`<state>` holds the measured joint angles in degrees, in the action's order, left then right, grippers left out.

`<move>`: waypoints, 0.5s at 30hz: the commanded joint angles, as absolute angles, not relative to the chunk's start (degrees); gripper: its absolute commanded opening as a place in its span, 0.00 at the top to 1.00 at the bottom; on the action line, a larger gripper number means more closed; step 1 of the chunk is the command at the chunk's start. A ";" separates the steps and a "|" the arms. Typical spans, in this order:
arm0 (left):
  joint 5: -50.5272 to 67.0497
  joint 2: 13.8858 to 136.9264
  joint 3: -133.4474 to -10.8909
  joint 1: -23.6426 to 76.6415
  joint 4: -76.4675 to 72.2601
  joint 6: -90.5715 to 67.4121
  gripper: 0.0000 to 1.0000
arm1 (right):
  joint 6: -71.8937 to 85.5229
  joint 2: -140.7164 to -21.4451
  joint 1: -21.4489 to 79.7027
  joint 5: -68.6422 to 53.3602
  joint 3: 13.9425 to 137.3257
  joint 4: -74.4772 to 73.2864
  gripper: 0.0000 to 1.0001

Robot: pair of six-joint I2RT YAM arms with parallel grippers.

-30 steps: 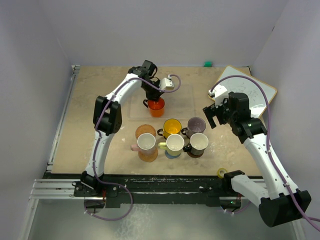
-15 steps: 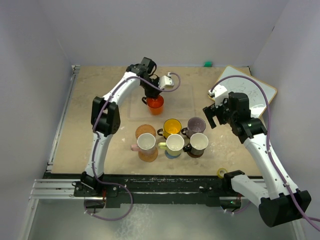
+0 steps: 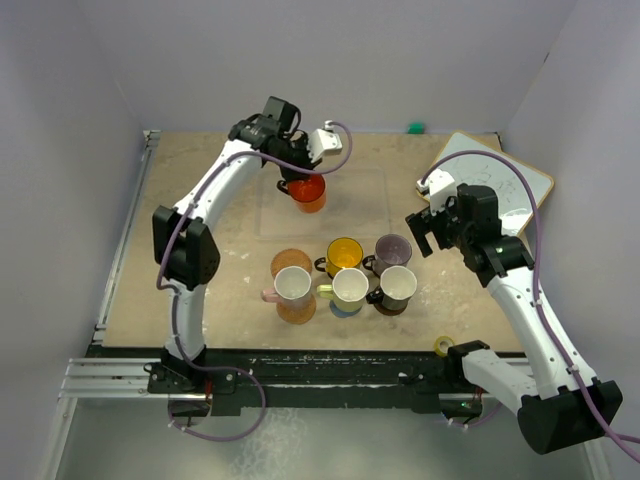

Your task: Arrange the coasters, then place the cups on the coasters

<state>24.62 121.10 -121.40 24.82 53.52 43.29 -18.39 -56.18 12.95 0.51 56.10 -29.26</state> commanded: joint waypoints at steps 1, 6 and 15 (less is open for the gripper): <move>22.72 112.46 -116.87 25.05 49.03 32.88 0.97 | -18.89 -55.71 12.66 0.62 56.16 -27.33 0.00; 19.07 105.63 -107.44 25.19 46.47 23.01 0.97 | -18.85 -55.81 12.57 0.70 56.14 -27.42 0.00; 15.53 93.32 -89.54 25.58 41.46 15.34 0.97 | -18.89 -56.10 12.32 0.83 56.25 -27.42 0.00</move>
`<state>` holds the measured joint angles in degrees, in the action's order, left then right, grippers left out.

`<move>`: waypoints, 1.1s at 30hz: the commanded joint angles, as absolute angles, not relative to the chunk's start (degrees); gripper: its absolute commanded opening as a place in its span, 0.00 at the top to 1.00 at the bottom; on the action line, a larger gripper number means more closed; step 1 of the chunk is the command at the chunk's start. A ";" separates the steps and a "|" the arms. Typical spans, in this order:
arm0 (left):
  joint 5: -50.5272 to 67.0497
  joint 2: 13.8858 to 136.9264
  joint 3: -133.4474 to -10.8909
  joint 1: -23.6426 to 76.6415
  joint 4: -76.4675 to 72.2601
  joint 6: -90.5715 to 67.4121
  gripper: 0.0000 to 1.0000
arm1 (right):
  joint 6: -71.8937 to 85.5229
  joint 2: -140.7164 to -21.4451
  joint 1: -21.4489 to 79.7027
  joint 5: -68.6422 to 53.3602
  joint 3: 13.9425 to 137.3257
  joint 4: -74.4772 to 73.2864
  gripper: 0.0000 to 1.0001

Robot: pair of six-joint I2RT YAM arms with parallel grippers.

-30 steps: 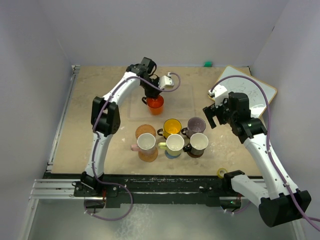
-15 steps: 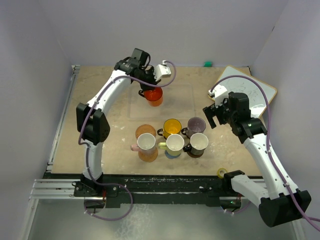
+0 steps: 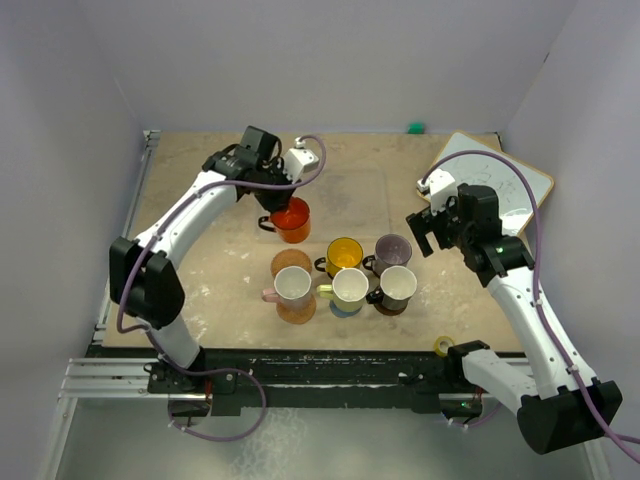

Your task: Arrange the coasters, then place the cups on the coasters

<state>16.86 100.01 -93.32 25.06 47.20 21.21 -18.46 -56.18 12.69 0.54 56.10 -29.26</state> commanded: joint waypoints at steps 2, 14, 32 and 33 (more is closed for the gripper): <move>14.44 92.03 -86.95 25.58 40.88 14.37 0.97 | -18.90 -56.07 12.22 0.79 56.25 -27.48 0.00; 13.70 88.55 -72.00 25.66 31.94 7.75 0.97 | -18.61 -56.31 11.76 0.19 56.34 -27.64 0.00; 14.45 91.96 -67.07 26.84 28.65 6.02 0.97 | -18.64 -56.43 11.69 -0.18 56.34 -27.75 0.00; 14.33 92.20 -66.87 27.01 28.77 6.16 0.97 | -18.69 -56.43 11.69 -0.18 56.32 -27.73 0.00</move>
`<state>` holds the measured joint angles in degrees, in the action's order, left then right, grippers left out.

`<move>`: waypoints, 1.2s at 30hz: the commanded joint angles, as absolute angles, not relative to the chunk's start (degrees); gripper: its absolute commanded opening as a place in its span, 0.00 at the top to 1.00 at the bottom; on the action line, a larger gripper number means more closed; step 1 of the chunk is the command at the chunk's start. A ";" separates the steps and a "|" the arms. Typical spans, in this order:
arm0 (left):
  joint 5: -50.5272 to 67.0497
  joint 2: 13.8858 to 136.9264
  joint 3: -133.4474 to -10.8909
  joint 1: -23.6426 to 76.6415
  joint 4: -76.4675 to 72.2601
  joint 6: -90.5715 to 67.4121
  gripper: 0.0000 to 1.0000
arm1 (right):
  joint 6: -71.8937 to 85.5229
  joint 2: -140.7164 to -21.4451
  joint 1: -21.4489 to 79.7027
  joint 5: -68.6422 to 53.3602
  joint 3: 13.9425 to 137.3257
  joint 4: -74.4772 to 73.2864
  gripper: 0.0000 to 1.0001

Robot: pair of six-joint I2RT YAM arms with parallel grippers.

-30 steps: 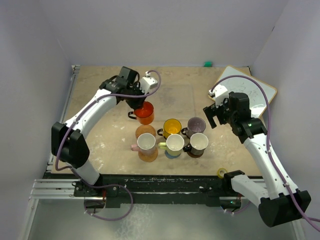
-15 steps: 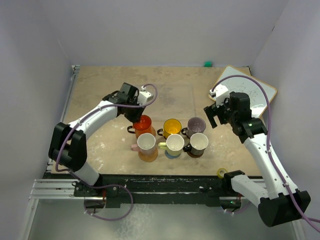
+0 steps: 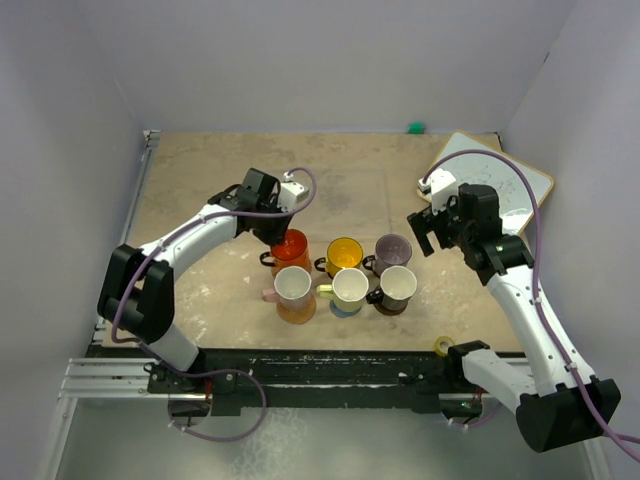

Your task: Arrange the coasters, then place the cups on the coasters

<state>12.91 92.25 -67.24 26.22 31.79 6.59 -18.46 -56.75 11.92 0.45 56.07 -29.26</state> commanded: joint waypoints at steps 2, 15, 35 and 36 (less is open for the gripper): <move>13.63 92.58 -66.82 27.32 29.12 6.48 0.97 | -18.68 -56.41 11.69 -0.25 56.34 -27.82 0.00; 11.52 92.65 -66.03 27.84 29.74 8.07 0.97 | -18.80 -56.36 11.69 -0.44 56.25 -27.87 0.00; 12.22 93.51 -65.32 28.98 28.98 8.29 0.89 | -19.04 -56.35 11.69 -0.44 56.16 -27.95 0.00; 12.28 93.45 -65.31 29.00 29.00 8.29 0.88 | -19.05 -56.30 11.69 -0.44 56.16 -27.95 0.00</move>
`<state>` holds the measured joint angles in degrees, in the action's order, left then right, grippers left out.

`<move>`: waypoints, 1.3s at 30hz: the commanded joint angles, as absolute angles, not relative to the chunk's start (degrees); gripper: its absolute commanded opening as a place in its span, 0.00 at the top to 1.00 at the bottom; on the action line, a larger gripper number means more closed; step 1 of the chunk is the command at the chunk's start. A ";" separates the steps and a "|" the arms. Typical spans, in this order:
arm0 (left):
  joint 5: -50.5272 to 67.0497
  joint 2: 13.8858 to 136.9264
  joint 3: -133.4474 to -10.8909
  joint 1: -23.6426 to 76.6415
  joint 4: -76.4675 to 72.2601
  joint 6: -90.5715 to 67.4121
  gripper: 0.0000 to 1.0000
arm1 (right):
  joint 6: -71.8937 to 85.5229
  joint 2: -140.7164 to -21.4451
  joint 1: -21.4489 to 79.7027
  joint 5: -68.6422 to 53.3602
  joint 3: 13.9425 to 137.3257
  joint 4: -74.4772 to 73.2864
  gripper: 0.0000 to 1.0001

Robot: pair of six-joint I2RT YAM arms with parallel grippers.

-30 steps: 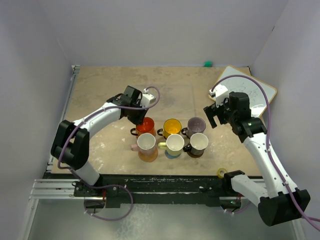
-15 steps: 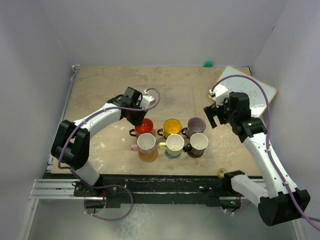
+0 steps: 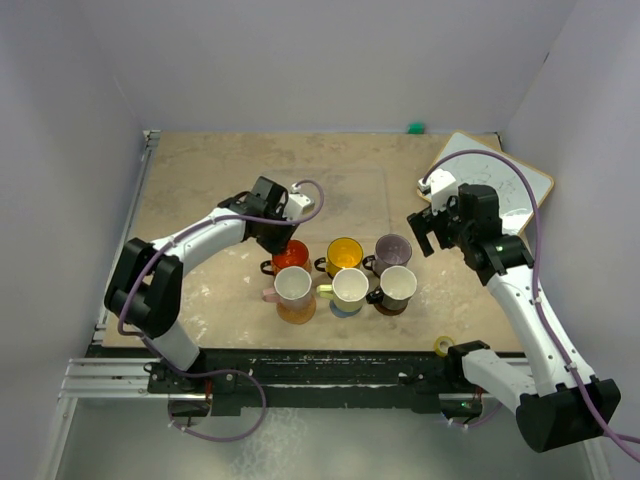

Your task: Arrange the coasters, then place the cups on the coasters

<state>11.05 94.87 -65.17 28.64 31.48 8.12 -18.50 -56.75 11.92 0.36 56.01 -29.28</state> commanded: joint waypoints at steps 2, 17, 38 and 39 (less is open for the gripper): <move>12.24 93.34 -65.30 29.00 29.15 8.29 0.86 | -19.00 -56.42 11.69 -0.44 56.16 -27.94 0.00; 9.51 88.79 -67.06 28.94 29.75 9.50 0.61 | -19.06 -56.58 11.69 -0.44 56.16 -27.92 0.00; -15.44 63.91 -67.89 17.10 22.27 8.78 0.06 | -10.50 -71.60 11.69 18.28 65.14 -27.44 0.00; -16.72 62.90 -67.48 17.00 21.48 8.85 0.06 | -10.20 -72.57 11.69 18.04 66.29 -28.03 0.00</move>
